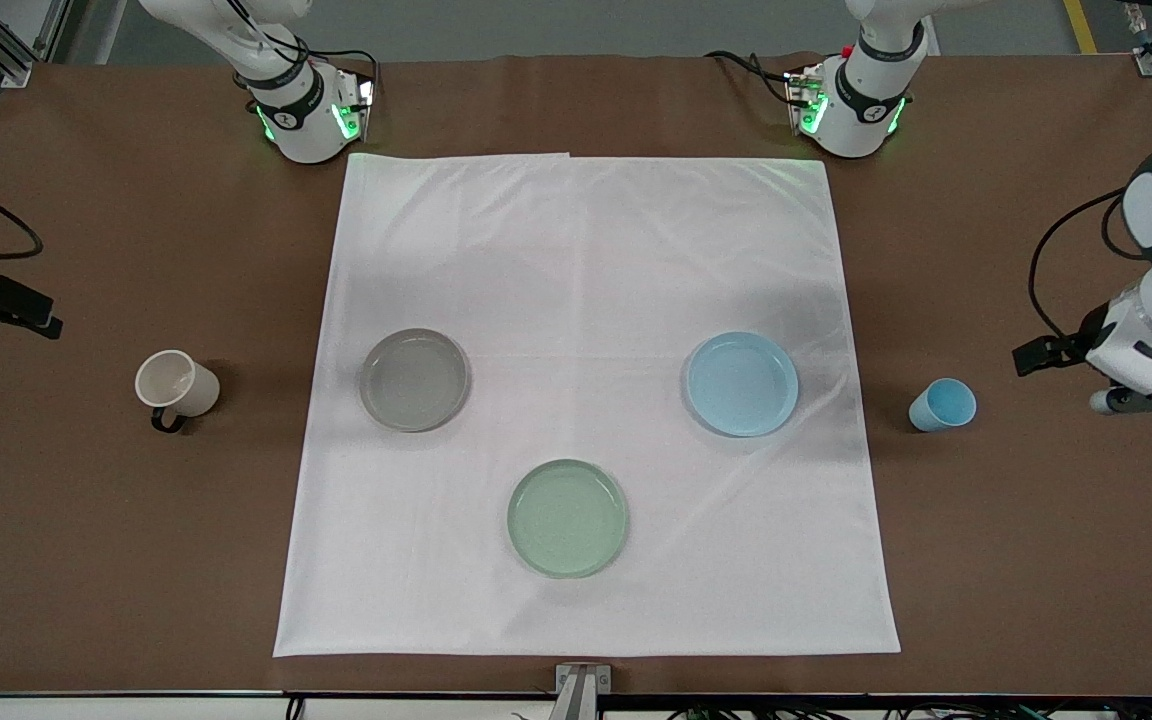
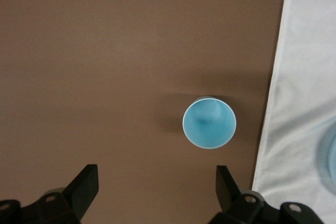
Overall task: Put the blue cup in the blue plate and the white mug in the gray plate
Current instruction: 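Reach the left gripper to the blue cup while the right gripper reaches the mug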
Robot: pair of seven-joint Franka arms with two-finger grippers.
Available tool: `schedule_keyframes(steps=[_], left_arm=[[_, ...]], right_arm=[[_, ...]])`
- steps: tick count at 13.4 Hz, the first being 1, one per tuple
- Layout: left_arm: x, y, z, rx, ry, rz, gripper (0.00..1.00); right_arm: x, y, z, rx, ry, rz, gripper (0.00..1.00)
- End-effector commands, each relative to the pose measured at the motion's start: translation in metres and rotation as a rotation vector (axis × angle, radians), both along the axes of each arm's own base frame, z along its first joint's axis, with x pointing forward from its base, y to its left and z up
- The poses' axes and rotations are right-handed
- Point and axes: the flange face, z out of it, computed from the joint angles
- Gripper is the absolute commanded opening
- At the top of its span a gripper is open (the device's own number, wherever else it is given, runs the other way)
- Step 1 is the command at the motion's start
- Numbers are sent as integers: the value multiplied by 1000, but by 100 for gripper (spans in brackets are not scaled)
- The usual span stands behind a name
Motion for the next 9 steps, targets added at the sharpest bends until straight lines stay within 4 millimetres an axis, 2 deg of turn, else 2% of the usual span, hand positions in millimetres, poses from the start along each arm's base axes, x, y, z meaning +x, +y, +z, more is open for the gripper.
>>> schedule_keyframes(steps=[1, 2, 4, 7, 8, 9], left_arm=[[8, 0, -53, -26, -9, 5, 91], [10, -5, -69, -48, 5, 15, 88], [8, -7, -96, -75, 49, 25, 83], [6, -2, -127, -84, 98, 27, 69], [5, -3, -139, -87, 116, 29, 61], [6, -2, -144, -88, 121, 39, 45]], right_arm=[[31, -43, -72, -8, 36, -64, 100], [43, -59, -108, -10, 47, -86, 100], [56, -81, -164, -13, 62, -112, 100], [65, -85, -231, -12, 84, -115, 100], [62, -83, -246, 12, 89, -124, 100], [58, -81, -260, 28, 89, -125, 100]])
